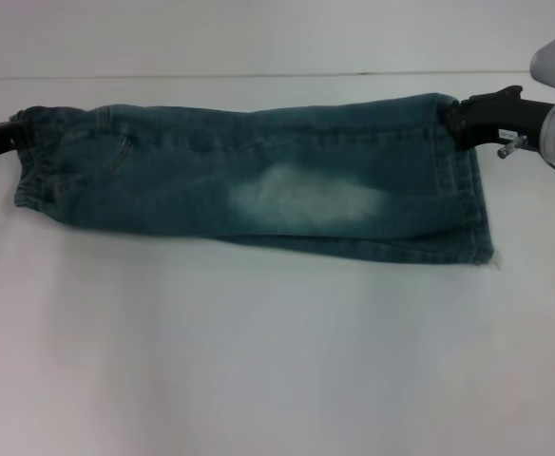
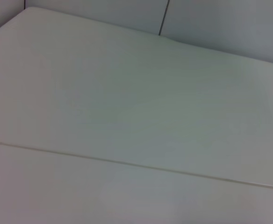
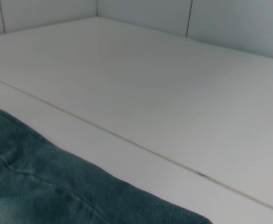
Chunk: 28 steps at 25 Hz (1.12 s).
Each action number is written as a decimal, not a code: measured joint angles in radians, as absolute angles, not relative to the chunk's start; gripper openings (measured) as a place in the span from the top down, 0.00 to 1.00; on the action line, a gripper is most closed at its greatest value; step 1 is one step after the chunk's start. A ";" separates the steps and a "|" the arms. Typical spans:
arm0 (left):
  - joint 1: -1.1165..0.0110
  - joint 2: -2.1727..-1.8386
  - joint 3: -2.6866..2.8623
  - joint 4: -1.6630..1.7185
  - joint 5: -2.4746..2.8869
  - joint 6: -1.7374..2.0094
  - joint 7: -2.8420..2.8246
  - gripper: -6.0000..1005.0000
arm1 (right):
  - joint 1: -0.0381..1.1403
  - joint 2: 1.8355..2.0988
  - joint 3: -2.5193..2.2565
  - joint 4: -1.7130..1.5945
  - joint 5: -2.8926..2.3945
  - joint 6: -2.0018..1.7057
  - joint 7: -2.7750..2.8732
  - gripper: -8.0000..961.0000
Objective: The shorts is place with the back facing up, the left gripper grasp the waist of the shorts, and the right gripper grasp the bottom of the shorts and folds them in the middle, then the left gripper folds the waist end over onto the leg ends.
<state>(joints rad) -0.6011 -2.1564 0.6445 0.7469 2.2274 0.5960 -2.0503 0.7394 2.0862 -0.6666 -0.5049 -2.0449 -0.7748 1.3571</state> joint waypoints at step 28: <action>-0.564 -2.150 0.680 0.789 2.230 0.608 -2.051 0.15 | 0.712 2.085 -0.777 -0.547 -2.043 -0.738 1.480 0.17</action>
